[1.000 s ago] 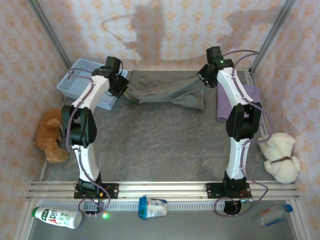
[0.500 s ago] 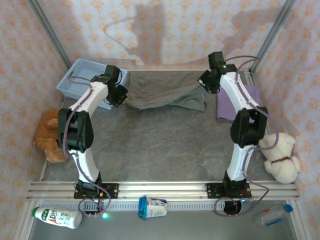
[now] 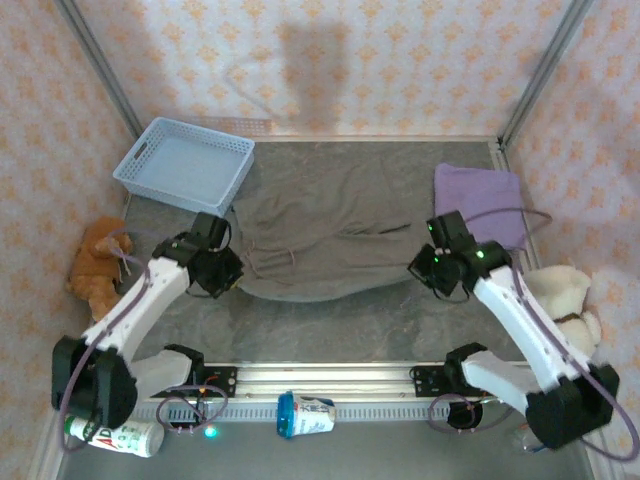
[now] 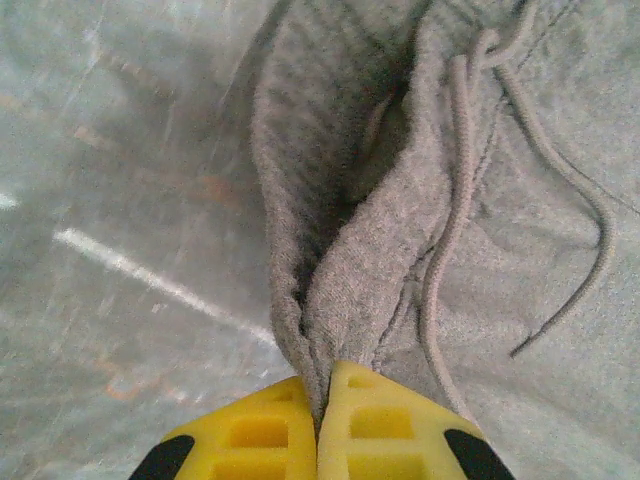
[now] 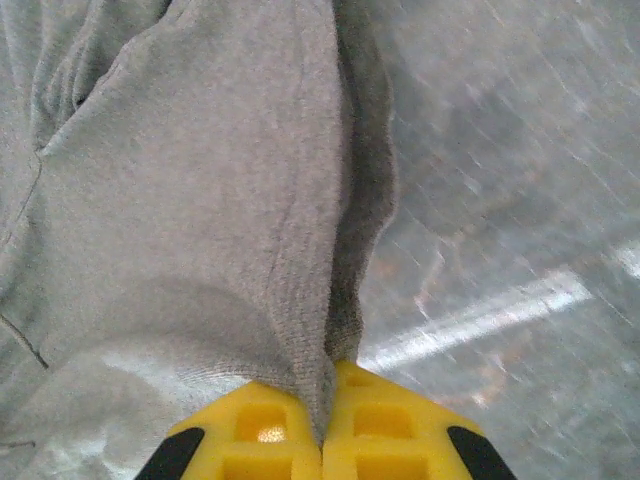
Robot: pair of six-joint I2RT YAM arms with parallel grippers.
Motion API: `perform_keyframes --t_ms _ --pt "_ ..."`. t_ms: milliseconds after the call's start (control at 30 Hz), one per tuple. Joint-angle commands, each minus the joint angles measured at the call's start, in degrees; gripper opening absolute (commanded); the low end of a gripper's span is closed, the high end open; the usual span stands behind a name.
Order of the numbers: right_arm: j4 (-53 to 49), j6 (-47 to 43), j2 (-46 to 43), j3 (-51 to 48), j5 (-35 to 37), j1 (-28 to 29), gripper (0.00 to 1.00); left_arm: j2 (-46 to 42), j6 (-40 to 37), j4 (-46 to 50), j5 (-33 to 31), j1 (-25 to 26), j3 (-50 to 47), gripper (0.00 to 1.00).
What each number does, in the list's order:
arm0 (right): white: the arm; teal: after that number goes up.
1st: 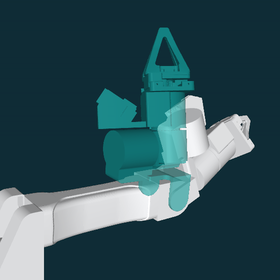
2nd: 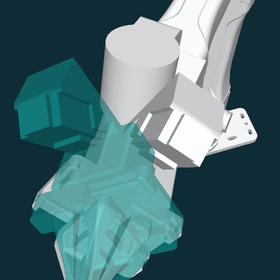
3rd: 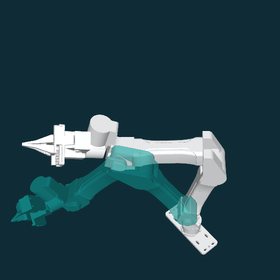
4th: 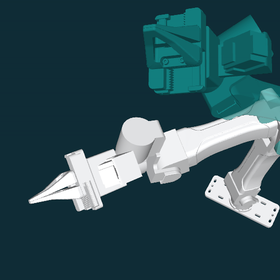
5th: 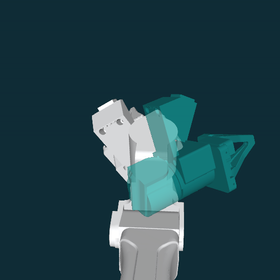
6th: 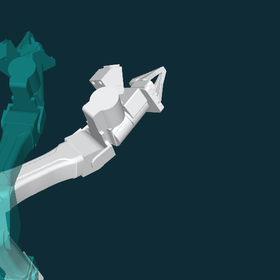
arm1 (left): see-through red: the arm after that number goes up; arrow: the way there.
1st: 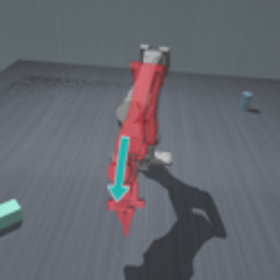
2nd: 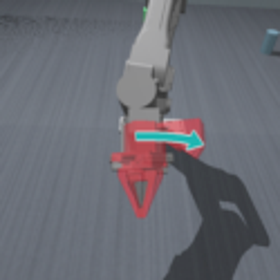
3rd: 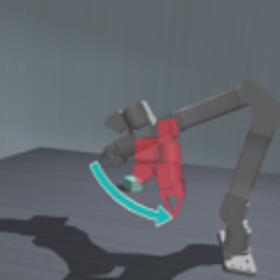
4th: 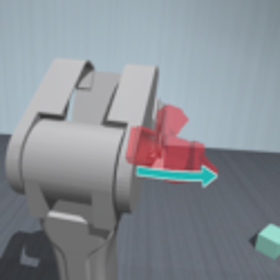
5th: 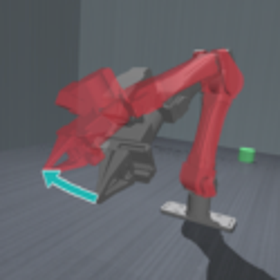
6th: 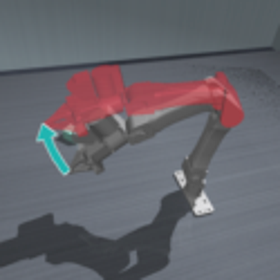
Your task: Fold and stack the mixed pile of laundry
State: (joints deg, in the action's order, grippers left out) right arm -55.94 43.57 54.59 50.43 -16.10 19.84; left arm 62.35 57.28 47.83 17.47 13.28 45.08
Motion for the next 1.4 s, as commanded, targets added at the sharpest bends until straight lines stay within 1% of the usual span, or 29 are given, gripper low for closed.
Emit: perform_keyframes --t_ms 0,100,200,300,467,567,633,667,700,733,767,800,833,900,933,967,1000,1067,1200,1300,1367 --pt "-5.27 3.76 -7.48 -0.57 2.72 0.07 0.0 -8.62 5.7 4.58 -3.95 1.38 -2.58 0.0" --pt "-6.2 3.1 -7.76 2.63 2.44 0.1 0.0 -14.91 8.2 5.56 -4.77 1.51 -2.81 0.0" --pt "-5.72 1.18 -3.72 9.17 2.55 0.07 0.0 -15.6 8.57 5.99 -5.51 1.51 0.15 0.01" --pt "-4.45 -0.96 1.4 17.05 3.5 0.1 0.0 -11.4 6.07 6.78 -6.66 1.49 5.55 0.01" --pt "-0.76 -3.91 11.26 28.4 5.36 -0.02 0.0 -2.88 2.07 6.46 -10.48 0.92 16.33 0.01" --pt "4.4 -4.04 19.23 33.12 5.47 -0.51 0.02 3.05 -0.29 4.42 -11.48 -1.4 21.39 0.02" --pt "8.19 -4.02 25.73 36.56 4.98 -1.07 0.03 7.84 -1.68 2.94 -10.64 -4.35 24.09 0.05" --pt "10.2 -4.44 29.79 38.55 5.66 -1.2 0.07 10.79 -2.62 1.81 -10.34 -5.88 25.66 0.09" --pt "11.23 -4.44 34.19 41.09 6.09 -1.54 0.13 14.04 -3.74 1.36 -10.84 -7.33 27.18 0.2" --pt "12.41 -5.2 38.65 43.78 6.21 -1.9 0.22 17.26 -4.83 1.12 -11.52 -8.28 28.99 0.39" --pt "13.72 -6.35 44.01 47.38 6.7 -2.04 0.36 21.33 -5.3 2.27 -13.34 -9.43 31.96 0.67" --pt "13.02 -7.24 49.69 52.24 6.78 -2.53 0.48 25.79 -5.88 3.99 -14.64 -10.44 35.75 0.91" --pt "10.73 -7.99 55.28 58.0 7.03 -3.09 0.55 29.86 -6.88 5.28 -14.83 -11.33 39.5 1.0" --pt "-0.01 -8.48 66.65 73.72 9.17 -4.04 0.64 39.48 -10.02 10.28 -12.17 -12.64 50.44 1.0" --pt "-4.27 -8.63 70.12 80.14 10.62 -4.11 0.7 43.6 -11.43 13.87 -11.45 -12.75 55.99 1.0" --pt "-6.89 -9.3 72.07 84.56 11.68 -4.05 0.78 46.62 -13.28 17.42 -11.48 -12.72 62.01 1.0" --pt "-6.65 -10.22 72.0 85.42 11.74 -3.94 0.85 49.65 -14.68 19.09 -11.7 -12.42 65.72 1.0" --pt "-3.22 -10.95 69.05 81.32 10.31 -3.92 0.86 49.16 -16.01 18.29 -11.02 -12.4 66.87 1.0" --pt "1.58 -12.06 61.42 70.17 7.32 -3.76 0.85 42.03 -17.82 14.52 -8.5 -12.21 59.92 1.0" --pt "2.93 -13.71 56.25 61.73 4.17 -3.09 0.78 35.2 -18.77 11.76 -5.16 -11.19 50.72 0.94" --pt "4.09 -14.02 52.76 54.68 2.46 -2.08 0.67 29.78 -18.48 8.94 -3.67 -9.56 42.56 0.86"
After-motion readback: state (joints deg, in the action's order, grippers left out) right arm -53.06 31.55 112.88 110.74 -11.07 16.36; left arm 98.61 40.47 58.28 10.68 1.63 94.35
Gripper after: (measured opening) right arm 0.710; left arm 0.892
